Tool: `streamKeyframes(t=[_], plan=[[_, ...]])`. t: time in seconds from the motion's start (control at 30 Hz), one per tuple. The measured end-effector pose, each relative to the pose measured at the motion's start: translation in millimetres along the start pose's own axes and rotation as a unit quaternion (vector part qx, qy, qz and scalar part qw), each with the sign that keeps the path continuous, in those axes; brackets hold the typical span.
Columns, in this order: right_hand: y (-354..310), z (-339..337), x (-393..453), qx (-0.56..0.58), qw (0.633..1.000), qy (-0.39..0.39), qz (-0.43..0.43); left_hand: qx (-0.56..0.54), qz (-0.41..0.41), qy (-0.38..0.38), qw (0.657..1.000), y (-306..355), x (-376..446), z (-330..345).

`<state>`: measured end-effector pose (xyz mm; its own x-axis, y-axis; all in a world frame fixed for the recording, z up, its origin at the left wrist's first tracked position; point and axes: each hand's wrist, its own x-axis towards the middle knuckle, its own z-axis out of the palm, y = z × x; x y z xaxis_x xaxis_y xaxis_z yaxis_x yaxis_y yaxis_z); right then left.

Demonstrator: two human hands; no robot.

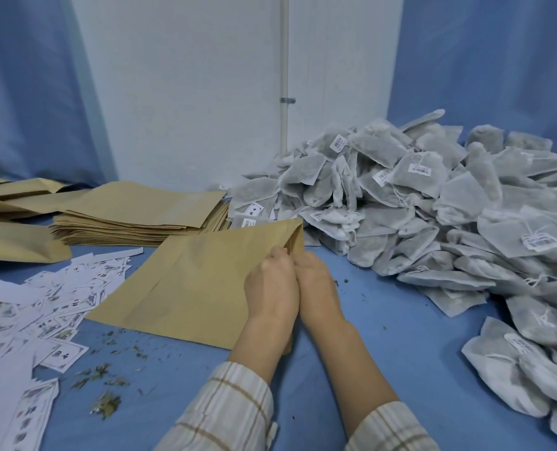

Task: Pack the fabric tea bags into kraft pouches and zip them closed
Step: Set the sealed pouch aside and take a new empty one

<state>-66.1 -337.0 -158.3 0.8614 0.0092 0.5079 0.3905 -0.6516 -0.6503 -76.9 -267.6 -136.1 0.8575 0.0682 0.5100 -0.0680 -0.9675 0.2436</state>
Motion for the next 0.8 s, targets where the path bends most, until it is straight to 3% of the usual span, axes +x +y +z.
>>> streamKeyframes(t=[0.03, 0.13, 0.27, 0.33, 0.4, 0.57, 0.67, 0.73, 0.77, 0.8], plan=[[2.6, 0.2, 0.1, -0.08, 0.996, -0.039, -0.03, 0.008, 0.004, -0.006, 1.0, 1.2, -0.1, -2.1], [7.4, -3.0, 3.3, -0.18, 0.977, -0.109, -0.044, 0.022, 0.01, -0.039, 0.999, 7.3, -2.1, -10.6], [12.3, -10.4, 8.4, -0.214, 0.957, -0.197, 0.0, 0.008, 0.028, -0.079, 0.996, 21.3, -6.6, -18.5], [17.9, -13.0, 5.7, -0.21, 0.953, -0.218, 0.03, 0.031, 0.03, -0.016, 0.999, 27.7, -14.5, -24.3], [13.7, -25.4, -1.6, -0.2, 0.959, -0.193, 0.061, 0.064, 0.043, -0.008, 0.997, 36.1, -21.4, -30.7], [-20.8, -69.8, -1.8, -0.289, 0.895, -0.339, 0.024, 0.055, 0.057, -0.035, 0.996, 50.8, -29.8, -29.3], [-38.8, -74.2, -11.5, -0.333, 0.89, -0.31, 0.028, 0.059, 0.056, -0.011, 0.997, 56.7, -35.2, -36.5], [-43.4, -60.7, -23.5, -0.401, 0.888, -0.22, 0.044, 0.054, 0.062, -0.033, 0.996, 63.0, -36.7, -39.6], [-48.8, -56.0, -27.4, -0.46, 0.874, -0.155, 0.028, 0.033, 0.074, -0.061, 0.995, 63.2, -39.0, -40.8], [-57.6, -54.0, -30.2, -0.506, 0.851, -0.137, 0.041, 0.021, 0.1, -0.093, 0.99, 62.3, -42.7, -43.9]])
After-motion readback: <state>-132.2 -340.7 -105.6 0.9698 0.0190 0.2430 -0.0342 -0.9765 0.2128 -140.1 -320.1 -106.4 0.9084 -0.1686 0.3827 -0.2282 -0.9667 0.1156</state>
